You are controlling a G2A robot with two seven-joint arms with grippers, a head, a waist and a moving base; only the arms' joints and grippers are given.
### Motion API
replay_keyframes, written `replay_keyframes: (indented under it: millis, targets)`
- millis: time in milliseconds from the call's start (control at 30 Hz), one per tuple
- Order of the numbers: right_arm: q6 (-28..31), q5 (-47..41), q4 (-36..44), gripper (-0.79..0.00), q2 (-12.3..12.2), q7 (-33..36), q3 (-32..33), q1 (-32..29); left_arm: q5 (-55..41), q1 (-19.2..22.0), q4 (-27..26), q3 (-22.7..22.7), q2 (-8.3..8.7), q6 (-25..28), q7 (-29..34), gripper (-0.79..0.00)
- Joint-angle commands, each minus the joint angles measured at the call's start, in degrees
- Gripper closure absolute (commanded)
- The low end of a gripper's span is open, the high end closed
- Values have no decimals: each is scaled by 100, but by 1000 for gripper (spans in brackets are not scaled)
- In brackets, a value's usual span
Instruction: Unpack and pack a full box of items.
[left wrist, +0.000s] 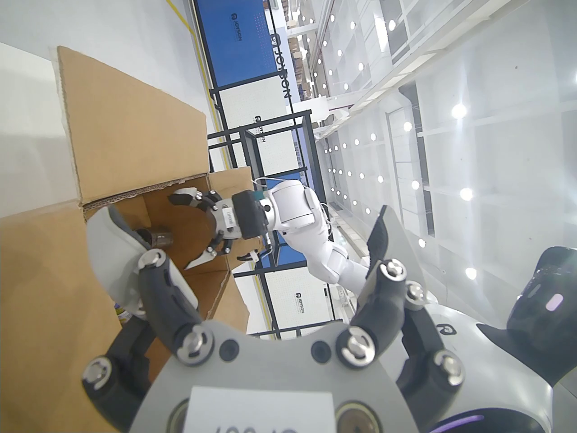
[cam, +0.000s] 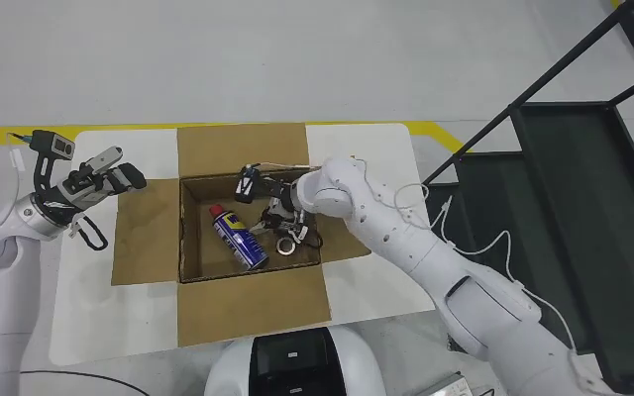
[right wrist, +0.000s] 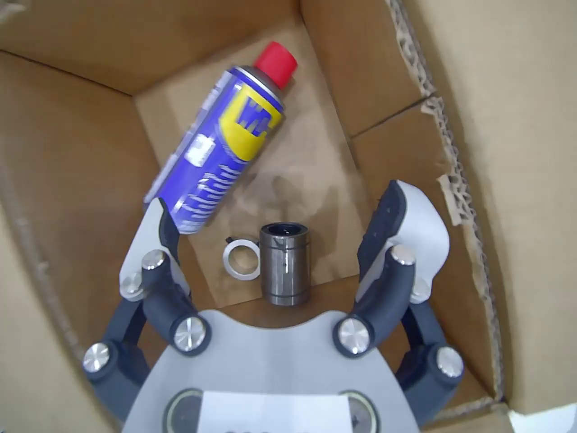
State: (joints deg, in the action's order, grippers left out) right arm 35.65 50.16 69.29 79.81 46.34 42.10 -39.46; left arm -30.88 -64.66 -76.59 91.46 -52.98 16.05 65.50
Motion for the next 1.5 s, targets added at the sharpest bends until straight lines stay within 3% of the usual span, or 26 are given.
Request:
replay_keyframes:
  millis: [0,233,333,500,767,1067,1267,1467]
  targets:
    - [222,-435,574,-785,-176,317,450,-328,0,0,0,0,0,0,0,-785]
    - [394,-2358,1887,-785,-632,1727,1649,-1267,101,-46,-55,2,3,-25,-109,-785]
    - [237,-2932,2286,-785,-793,1992,1936,-1499,380,-123,-63,130,45,-45,-144,-785]
    - [110,-4221,2726,-785,-1102,2119,2447,-1886,721,-168,349,420,133,242,105,-785]
    - [361,-5084,3070,-785,-1598,1868,3458,-2572,628,-96,1354,620,156,770,-258,-785]
    - [708,-5236,2975,-785,-1874,1357,4669,-3407,1780,504,2167,-339,-11,901,-1351,-785]
    - [523,-4962,3067,-785,-1949,870,5245,-3931,1105,891,2568,-774,-154,1146,-658,-785]
    - [391,-4857,3032,-785,-1988,549,5473,-4296,-41,1085,2716,-572,-128,1191,637,-785]
